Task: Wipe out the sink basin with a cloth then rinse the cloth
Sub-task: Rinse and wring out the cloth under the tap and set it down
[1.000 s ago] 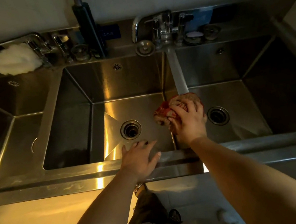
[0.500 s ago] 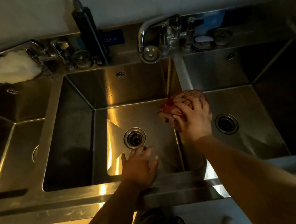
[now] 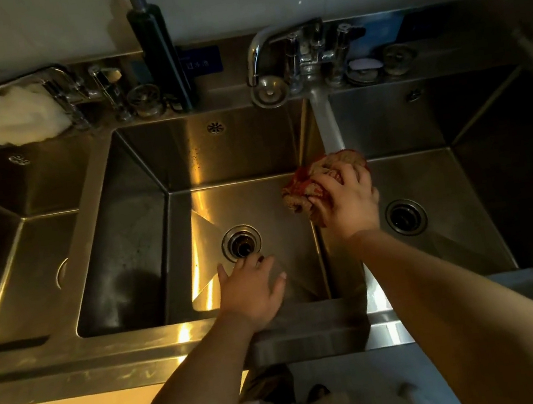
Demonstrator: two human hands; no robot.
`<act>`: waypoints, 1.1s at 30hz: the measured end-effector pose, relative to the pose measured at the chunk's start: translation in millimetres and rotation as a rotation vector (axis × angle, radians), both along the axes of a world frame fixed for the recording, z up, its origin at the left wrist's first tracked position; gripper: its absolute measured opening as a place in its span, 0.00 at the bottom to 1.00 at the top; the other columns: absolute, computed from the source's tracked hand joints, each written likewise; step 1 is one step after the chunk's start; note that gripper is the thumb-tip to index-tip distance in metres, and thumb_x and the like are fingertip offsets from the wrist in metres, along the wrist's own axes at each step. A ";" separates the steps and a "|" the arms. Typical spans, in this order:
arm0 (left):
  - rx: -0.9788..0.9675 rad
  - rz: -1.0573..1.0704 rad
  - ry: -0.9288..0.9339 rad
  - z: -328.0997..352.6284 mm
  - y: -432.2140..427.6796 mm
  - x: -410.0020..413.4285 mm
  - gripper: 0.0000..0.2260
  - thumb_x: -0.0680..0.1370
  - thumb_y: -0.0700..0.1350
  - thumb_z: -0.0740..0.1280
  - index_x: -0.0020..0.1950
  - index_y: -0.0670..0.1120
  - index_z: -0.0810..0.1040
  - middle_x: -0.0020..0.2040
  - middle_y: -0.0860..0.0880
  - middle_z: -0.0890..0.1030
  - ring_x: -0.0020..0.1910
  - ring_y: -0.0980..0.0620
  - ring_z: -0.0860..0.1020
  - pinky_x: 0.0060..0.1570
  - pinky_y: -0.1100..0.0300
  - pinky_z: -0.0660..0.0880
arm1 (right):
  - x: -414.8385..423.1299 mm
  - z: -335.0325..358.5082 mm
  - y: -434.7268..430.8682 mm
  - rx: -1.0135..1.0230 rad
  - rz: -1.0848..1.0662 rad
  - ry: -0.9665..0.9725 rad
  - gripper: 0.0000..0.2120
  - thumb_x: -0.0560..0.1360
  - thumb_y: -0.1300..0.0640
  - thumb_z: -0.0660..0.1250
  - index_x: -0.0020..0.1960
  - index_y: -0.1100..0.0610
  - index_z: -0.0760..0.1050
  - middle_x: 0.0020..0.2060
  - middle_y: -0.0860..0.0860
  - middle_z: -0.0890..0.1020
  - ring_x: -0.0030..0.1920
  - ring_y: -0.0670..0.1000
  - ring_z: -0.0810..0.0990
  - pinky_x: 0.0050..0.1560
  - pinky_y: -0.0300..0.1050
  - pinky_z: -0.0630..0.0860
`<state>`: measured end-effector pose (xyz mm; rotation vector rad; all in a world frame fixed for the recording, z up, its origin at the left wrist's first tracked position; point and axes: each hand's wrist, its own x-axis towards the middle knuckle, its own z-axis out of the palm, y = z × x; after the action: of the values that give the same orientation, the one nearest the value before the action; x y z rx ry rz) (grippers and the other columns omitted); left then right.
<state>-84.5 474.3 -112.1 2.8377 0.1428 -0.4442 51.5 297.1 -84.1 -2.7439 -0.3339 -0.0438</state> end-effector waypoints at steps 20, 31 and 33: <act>-0.063 -0.073 0.030 -7.6 6.0 8.5 0.24 0.77 0.61 0.52 0.73 0.58 0.59 0.72 0.54 0.63 0.72 0.51 0.62 0.70 0.38 0.49 | 28.5 -3.7 9.1 0.053 -0.053 -0.007 0.19 0.75 0.46 0.63 0.65 0.43 0.68 0.69 0.54 0.63 0.70 0.62 0.56 0.64 0.70 0.56; -0.077 -0.078 0.023 -6.5 6.3 12.6 0.24 0.75 0.64 0.51 0.71 0.60 0.61 0.71 0.54 0.66 0.70 0.51 0.63 0.70 0.39 0.48 | 55.1 -2.0 17.6 0.054 -0.042 0.000 0.19 0.75 0.45 0.63 0.65 0.42 0.68 0.69 0.53 0.63 0.69 0.62 0.57 0.64 0.69 0.58; -0.057 -0.095 0.027 -3.5 6.6 12.1 0.24 0.77 0.63 0.52 0.72 0.59 0.60 0.71 0.54 0.65 0.70 0.51 0.63 0.70 0.39 0.48 | 53.5 1.7 15.4 0.050 -0.026 0.014 0.19 0.75 0.45 0.63 0.65 0.43 0.68 0.69 0.53 0.63 0.69 0.62 0.58 0.63 0.69 0.58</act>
<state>-72.4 480.9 -115.6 2.7915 0.0004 -0.4991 105.0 312.5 -82.4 -2.6978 -0.2900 -0.0391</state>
